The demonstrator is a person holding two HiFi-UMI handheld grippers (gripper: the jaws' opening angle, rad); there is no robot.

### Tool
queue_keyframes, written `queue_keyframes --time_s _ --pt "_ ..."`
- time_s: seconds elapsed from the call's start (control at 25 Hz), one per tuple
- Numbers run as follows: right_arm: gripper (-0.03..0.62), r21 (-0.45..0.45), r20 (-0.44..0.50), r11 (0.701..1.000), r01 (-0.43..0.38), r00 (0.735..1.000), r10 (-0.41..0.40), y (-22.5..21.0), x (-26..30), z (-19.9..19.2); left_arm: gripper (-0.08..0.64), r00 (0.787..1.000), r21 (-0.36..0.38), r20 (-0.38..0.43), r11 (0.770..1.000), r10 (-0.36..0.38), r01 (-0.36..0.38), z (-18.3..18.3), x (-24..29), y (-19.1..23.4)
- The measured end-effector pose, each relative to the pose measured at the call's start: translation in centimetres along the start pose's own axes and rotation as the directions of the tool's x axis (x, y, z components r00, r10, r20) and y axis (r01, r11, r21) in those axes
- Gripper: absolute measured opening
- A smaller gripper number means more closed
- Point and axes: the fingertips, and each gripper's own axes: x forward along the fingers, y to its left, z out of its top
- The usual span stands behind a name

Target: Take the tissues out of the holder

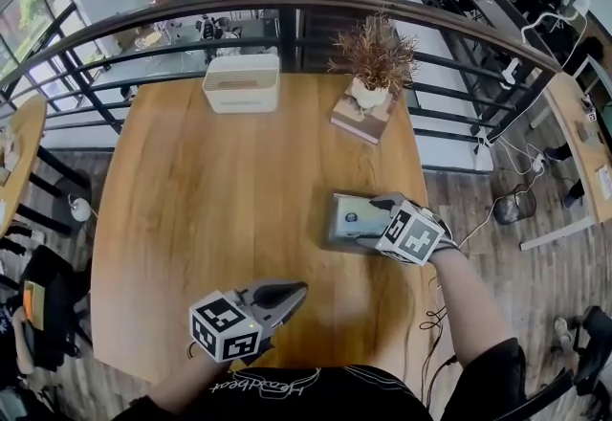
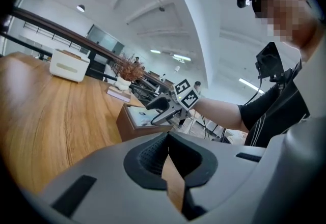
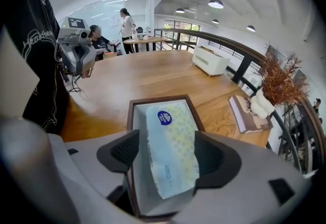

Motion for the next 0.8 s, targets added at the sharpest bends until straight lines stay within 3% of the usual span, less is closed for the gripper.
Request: queue_keyframes --time_s 0.28,0.52,0.8 --pt "0.314 -0.123 -0.151 0.992 -0.008 0.988 -0.010 -0.7 1.5 -1.3 0.012 1.000 0.011 -0.018 1.000 0.003 -0.003 -0.3 -0.2 -0.1" --pt "0.281 -0.061 -0.186 0.998 0.030 0.982 -0.041 -0.7 2.4 -1.8 0.012 1.000 -0.001 -0.002 1.000 0.002 -0.002 -0.1 -0.6 0.2" --pt "0.247 -0.058 -0.170 0.988 0.143 0.974 -0.151 -0.3 1.8 -1.2 0.012 0.999 -0.023 0.030 0.999 0.024 -0.024 -0.5 -3.5 0.9"
